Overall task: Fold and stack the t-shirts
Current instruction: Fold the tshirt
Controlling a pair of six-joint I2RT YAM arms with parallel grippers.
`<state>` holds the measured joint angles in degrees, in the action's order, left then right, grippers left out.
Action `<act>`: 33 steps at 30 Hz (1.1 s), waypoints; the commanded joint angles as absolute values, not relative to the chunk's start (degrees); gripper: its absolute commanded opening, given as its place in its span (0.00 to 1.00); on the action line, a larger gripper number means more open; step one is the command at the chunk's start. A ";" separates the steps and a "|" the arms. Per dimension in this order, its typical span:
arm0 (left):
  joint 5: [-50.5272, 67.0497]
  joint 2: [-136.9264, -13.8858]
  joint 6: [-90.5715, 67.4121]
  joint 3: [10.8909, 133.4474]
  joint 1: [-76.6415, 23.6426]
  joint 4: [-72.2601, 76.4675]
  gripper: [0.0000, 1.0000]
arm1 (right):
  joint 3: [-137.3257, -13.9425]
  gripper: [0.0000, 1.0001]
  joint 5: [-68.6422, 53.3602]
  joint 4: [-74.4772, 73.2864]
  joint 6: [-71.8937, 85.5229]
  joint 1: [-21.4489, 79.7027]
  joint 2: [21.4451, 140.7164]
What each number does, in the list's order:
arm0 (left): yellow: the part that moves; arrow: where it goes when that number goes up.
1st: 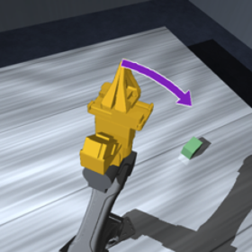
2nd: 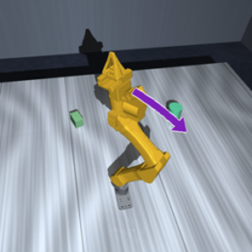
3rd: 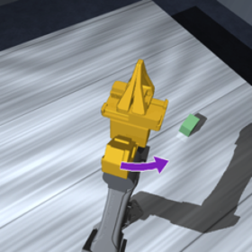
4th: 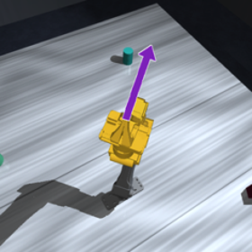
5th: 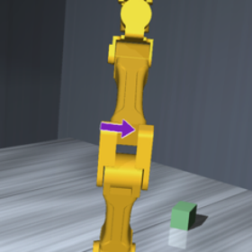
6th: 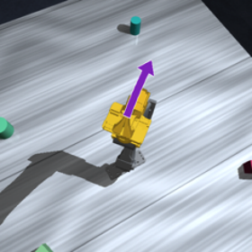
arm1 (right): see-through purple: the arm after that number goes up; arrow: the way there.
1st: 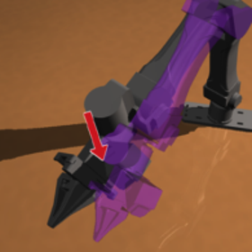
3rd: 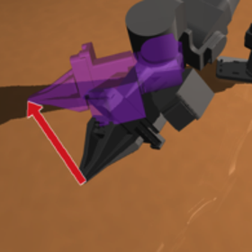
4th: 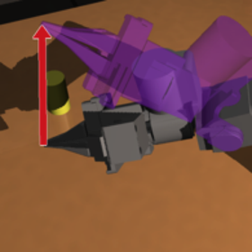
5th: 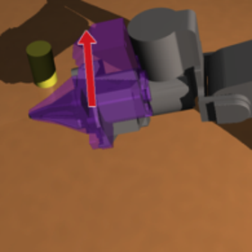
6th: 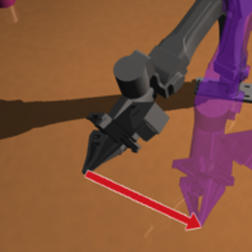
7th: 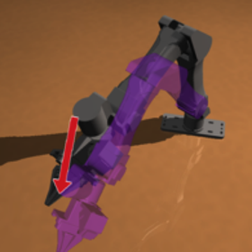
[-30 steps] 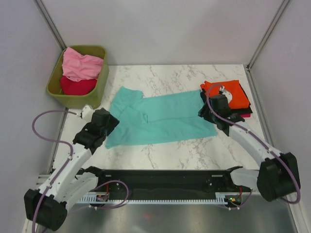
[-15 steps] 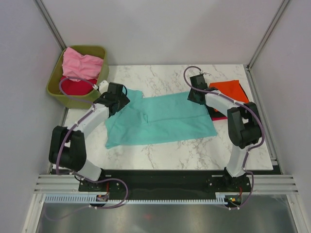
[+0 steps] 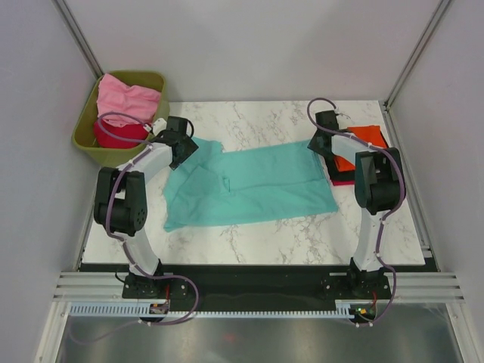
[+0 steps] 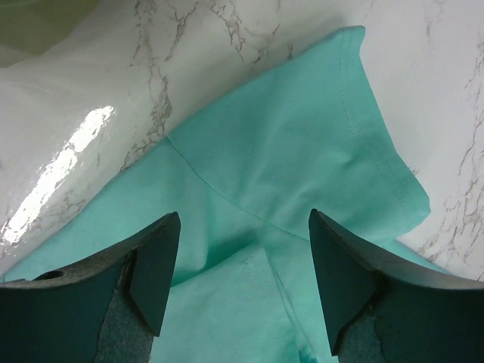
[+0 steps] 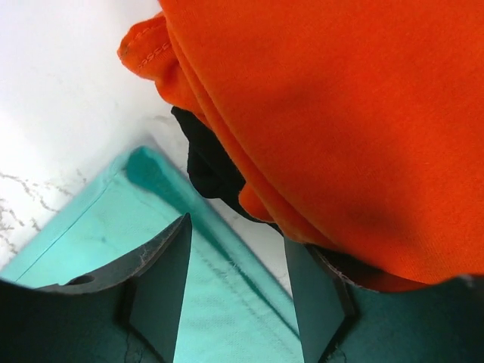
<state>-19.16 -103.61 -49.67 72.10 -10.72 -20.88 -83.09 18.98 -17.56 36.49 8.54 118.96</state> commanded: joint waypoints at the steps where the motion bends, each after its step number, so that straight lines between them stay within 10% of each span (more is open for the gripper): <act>1: -19.69 -105.64 -48.43 75.76 -10.81 -20.48 0.76 | -85.95 0.61 21.80 -17.93 37.44 7.38 120.15; 26: -18.90 -111.88 -43.60 83.14 -8.00 -20.48 0.75 | -93.95 0.58 13.79 -11.33 32.61 9.84 128.05; 33: -17.58 -116.00 -41.57 86.39 -7.65 -21.09 0.73 | -96.24 0.11 17.05 -13.10 32.08 10.72 129.46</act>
